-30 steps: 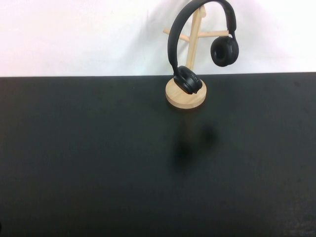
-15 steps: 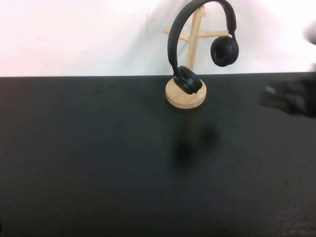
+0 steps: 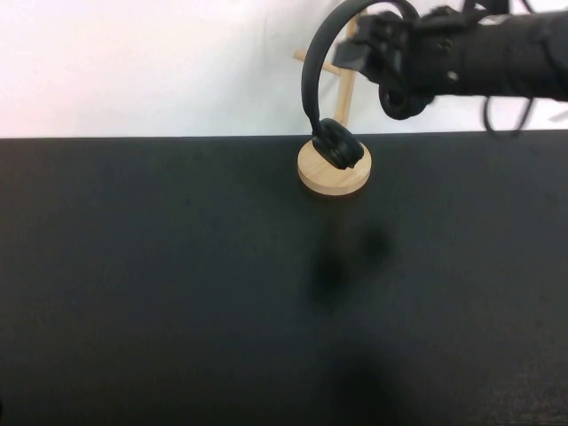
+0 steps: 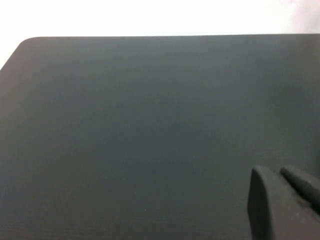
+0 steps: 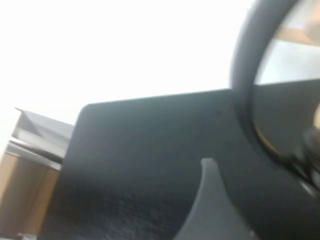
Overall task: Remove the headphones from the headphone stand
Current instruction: Pick up the headphones from the headphone stand
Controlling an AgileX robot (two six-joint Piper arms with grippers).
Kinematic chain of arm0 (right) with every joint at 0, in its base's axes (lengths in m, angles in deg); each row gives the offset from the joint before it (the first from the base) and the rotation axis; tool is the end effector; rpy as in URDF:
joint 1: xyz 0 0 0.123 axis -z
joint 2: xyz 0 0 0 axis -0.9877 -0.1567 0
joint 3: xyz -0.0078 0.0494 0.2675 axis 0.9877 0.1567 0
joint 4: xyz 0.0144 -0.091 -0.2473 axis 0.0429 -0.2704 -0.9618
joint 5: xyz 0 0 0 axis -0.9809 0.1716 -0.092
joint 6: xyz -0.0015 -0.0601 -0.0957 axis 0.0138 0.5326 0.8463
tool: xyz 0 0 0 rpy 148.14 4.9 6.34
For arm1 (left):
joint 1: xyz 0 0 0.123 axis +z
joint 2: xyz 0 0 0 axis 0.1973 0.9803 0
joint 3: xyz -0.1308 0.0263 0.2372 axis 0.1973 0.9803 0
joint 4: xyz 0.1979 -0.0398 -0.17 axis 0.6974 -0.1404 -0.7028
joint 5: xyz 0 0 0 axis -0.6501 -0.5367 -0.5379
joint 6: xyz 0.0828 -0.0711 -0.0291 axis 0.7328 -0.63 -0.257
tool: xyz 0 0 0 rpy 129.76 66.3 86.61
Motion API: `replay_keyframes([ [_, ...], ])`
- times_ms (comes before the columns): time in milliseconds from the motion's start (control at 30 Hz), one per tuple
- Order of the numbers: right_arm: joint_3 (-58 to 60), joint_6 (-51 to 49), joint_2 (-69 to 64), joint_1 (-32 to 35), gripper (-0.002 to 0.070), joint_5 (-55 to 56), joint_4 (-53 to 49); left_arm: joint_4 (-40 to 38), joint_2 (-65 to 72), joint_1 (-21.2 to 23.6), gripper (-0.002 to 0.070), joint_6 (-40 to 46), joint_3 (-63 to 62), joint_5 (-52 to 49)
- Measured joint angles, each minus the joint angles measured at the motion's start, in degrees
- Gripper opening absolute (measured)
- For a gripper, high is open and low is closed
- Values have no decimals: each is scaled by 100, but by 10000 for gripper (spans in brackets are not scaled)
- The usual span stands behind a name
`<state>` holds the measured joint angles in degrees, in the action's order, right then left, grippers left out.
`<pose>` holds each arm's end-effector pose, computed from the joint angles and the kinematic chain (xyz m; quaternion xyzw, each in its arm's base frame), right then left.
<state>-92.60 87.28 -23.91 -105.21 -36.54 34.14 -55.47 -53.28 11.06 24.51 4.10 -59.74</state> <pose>0.3797 0.2047 0.3512 -0.0016 0.8024 0.3888 0.4528 0.0989 -0.0050 0.1676 0.0380 0.7996 0.0003 0.5993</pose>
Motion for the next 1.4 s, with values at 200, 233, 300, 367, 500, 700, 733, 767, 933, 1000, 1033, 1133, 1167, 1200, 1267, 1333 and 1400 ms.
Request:
replay_keyframes([
  [200,-599,14,-566,-82,405,21,281,0,0,0,0,0,0,0],
  [233,-671,69,-634,-105,405,45,271,0,0,0,0,0,0,0],
  [300,-800,147,-778,-117,405,123,290,0,0,0,0,0,0,0],
  [367,-929,157,-908,-117,405,169,256,0,0,0,0,0,0,0],
  [500,-990,230,-1049,-117,405,418,245,0,0,0,0,0,0,0],
  [700,-1003,441,-1231,-117,405,842,286,0,0,0,0,0,0,0],
  [733,-1017,450,-1261,-117,405,842,286,0,0,0,0,0,0,0],
  [767,-1056,454,-1299,-128,405,842,273,0,0,0,0,0,0,0],
  [933,-1306,659,-1480,-231,405,891,270,0,0,0,0,0,0,0],
  [1000,-1425,714,-1570,-231,405,900,281,0,0,0,0,0,0,0],
  [1033,-1466,714,-1614,-231,405,900,281,0,0,0,0,0,0,0],
  [1133,-1558,738,-1740,-231,405,932,281,0,0,0,0,0,0,0],
  [1167,-1559,738,-1772,-231,404,932,281,0,0,0,0,0,0,0],
  [1200,-1559,738,-1786,-231,402,932,281,0,0,0,0,0,0,0],
  [1267,-1559,744,-1810,-231,375,932,257,0,0,0,0,0,0,0],
  [1333,-1559,752,-1810,-231,330,932,257,0,0,0,0,0,0,0],
  [1400,-1559,804,-1810,-231,272,932,257,0,0,0,0,0,0,0],
])
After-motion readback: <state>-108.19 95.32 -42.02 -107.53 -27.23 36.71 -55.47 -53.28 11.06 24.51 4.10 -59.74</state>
